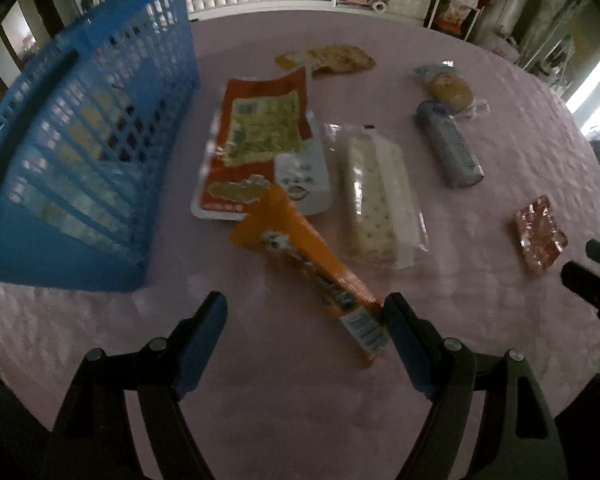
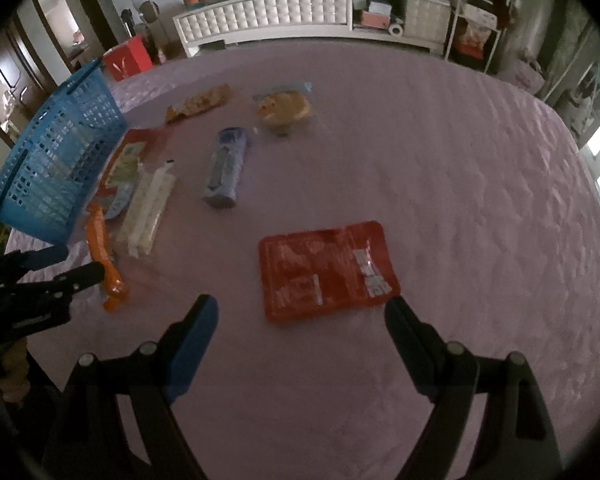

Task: Organize snacks
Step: 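Grasp the orange stick snack with the left tool while the right tool grasps the red packet, then carry the orange stick snack and red packet with both tools over the basket, then open both tools to drop the stick snack and red packet into the basket, then move both tools back over the remaining snacks on the table, then lower the left tool onto the red-and-white snack bag and close it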

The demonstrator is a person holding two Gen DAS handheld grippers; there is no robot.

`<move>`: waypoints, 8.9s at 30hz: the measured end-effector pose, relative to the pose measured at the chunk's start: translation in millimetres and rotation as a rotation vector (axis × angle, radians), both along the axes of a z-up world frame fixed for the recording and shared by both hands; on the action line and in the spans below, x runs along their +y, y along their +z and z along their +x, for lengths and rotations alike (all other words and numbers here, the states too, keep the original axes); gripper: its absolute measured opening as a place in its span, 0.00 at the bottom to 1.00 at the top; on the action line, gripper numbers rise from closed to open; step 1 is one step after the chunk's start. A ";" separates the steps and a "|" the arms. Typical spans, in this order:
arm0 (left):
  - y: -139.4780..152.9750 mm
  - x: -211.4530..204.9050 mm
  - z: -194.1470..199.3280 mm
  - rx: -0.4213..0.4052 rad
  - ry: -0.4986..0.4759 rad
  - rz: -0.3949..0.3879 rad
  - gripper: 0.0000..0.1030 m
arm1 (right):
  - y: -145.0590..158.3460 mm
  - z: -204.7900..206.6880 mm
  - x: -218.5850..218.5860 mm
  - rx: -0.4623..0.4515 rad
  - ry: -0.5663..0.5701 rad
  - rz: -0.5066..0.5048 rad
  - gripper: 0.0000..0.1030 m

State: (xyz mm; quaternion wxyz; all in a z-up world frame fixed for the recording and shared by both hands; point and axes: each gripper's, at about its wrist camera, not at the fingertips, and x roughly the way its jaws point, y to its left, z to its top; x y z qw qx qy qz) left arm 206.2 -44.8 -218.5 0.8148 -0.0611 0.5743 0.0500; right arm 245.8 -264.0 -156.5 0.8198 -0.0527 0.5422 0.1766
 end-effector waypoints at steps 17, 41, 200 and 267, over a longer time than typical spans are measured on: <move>30.9 -21.6 -30.7 -0.104 -0.151 -0.074 0.20 | 5.5 -4.6 -12.0 -0.001 -0.001 0.003 0.86; 25.6 -53.3 -1.3 -0.133 -0.290 -0.051 0.20 | -44.3 39.9 23.7 0.067 0.088 -0.141 0.95; 125.5 -8.5 -0.1 -0.282 -0.349 0.038 0.76 | 90.1 3.9 97.7 -0.181 0.091 -0.045 0.80; 10.1 23.3 116.8 -0.078 -0.123 -0.113 0.04 | 1.3 92.3 77.7 -0.035 0.033 -0.043 0.80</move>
